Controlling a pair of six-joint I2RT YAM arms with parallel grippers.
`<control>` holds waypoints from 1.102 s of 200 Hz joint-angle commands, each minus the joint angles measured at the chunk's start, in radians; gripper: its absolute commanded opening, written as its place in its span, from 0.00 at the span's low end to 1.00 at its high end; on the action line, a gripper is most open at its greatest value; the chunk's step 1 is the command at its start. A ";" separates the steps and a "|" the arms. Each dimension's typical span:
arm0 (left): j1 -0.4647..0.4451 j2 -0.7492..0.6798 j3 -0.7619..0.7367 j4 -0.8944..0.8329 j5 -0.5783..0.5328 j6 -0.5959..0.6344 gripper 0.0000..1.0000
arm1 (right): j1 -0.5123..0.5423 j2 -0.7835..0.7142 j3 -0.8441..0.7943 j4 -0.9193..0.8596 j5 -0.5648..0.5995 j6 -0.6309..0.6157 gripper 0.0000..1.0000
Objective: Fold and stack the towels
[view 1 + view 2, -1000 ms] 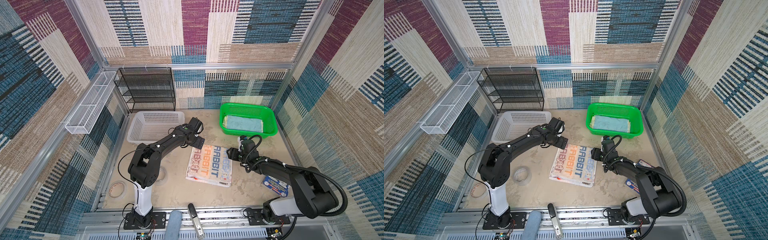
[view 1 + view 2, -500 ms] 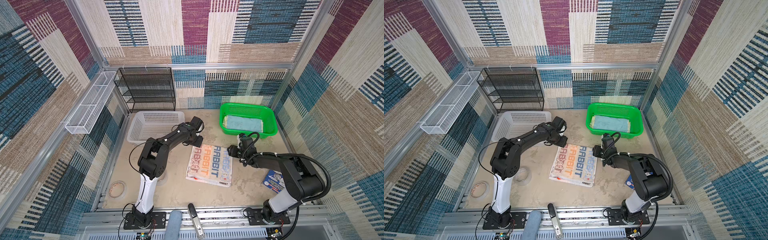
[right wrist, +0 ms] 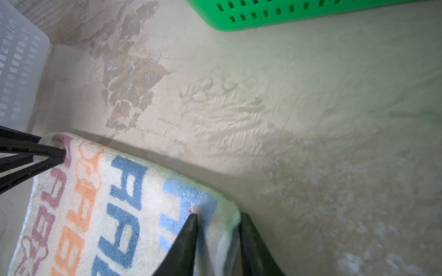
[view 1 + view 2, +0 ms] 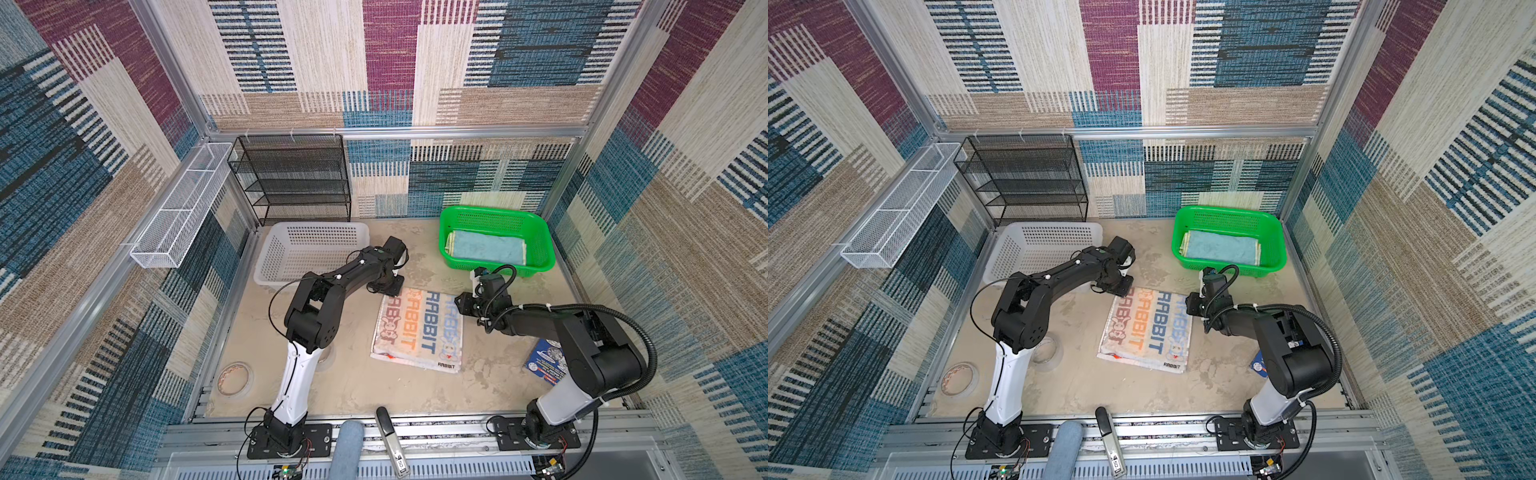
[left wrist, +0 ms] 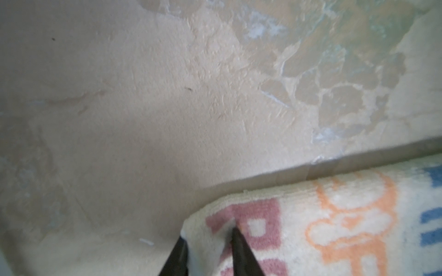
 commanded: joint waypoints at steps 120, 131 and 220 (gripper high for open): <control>-0.002 -0.194 -0.131 0.225 0.005 0.044 0.00 | -0.026 -0.152 0.027 0.067 0.028 -0.090 0.00; 0.000 -0.187 -0.108 0.243 -0.007 0.057 0.00 | -0.040 -0.146 0.049 0.070 0.023 -0.105 0.00; 0.007 -0.200 -0.151 0.318 -0.012 0.106 0.00 | -0.075 -0.139 0.005 0.168 -0.038 -0.186 0.00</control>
